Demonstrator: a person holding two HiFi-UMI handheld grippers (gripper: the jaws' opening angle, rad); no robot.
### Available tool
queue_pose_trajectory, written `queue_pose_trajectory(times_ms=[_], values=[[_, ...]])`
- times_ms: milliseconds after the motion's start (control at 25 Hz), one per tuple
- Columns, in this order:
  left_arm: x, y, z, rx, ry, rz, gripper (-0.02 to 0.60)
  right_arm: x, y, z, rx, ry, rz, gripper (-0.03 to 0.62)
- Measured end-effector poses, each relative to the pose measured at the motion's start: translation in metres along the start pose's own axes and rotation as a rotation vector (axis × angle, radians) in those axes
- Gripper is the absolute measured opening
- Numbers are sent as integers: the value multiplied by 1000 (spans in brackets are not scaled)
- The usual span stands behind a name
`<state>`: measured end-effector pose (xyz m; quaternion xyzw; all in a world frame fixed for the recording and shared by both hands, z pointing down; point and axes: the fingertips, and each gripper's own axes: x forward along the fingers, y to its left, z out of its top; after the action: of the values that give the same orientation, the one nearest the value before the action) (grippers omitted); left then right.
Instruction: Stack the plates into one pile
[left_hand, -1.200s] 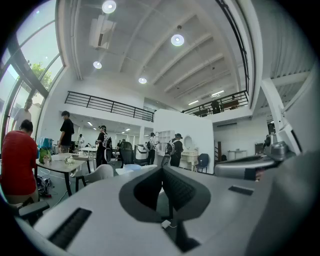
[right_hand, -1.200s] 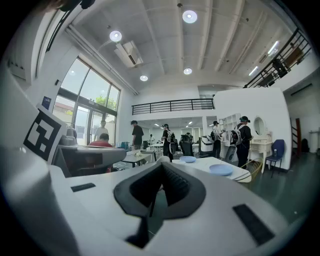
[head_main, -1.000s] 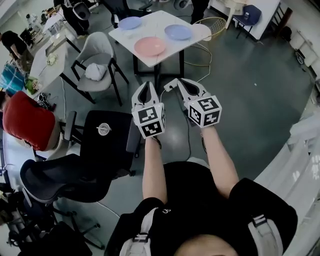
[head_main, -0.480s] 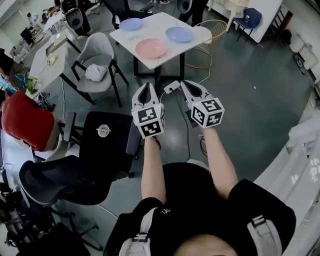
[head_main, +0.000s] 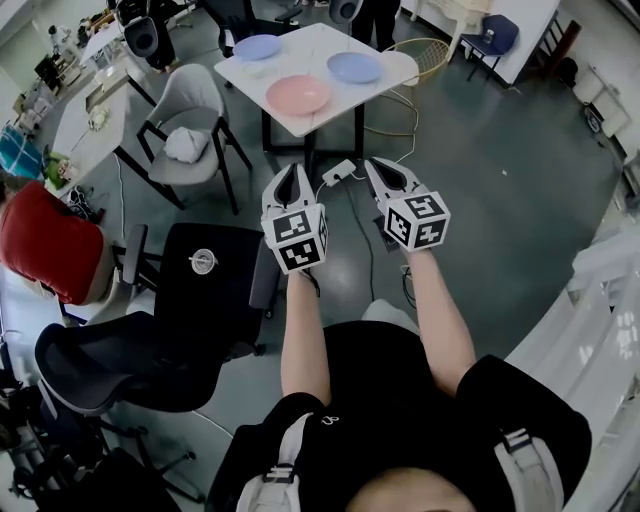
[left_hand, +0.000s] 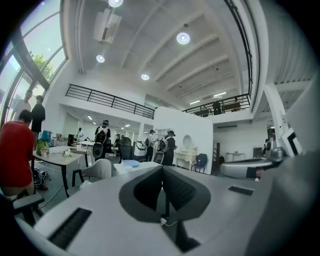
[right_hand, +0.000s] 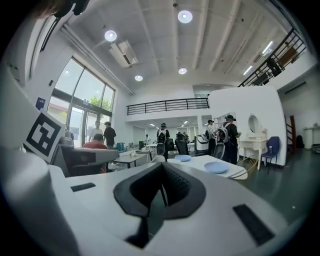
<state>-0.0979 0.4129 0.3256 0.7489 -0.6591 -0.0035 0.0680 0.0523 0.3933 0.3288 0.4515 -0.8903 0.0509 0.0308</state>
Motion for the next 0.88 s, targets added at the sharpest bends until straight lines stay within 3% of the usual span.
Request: queue_pose_trajectory(times_ms=[640,880], values=[[26,14,23,25,-48,33,15,28,-20,36,-1,-78,32,6],[52,19,36,28,-62,44,15,39,-64,62,27,-136,-9,6]])
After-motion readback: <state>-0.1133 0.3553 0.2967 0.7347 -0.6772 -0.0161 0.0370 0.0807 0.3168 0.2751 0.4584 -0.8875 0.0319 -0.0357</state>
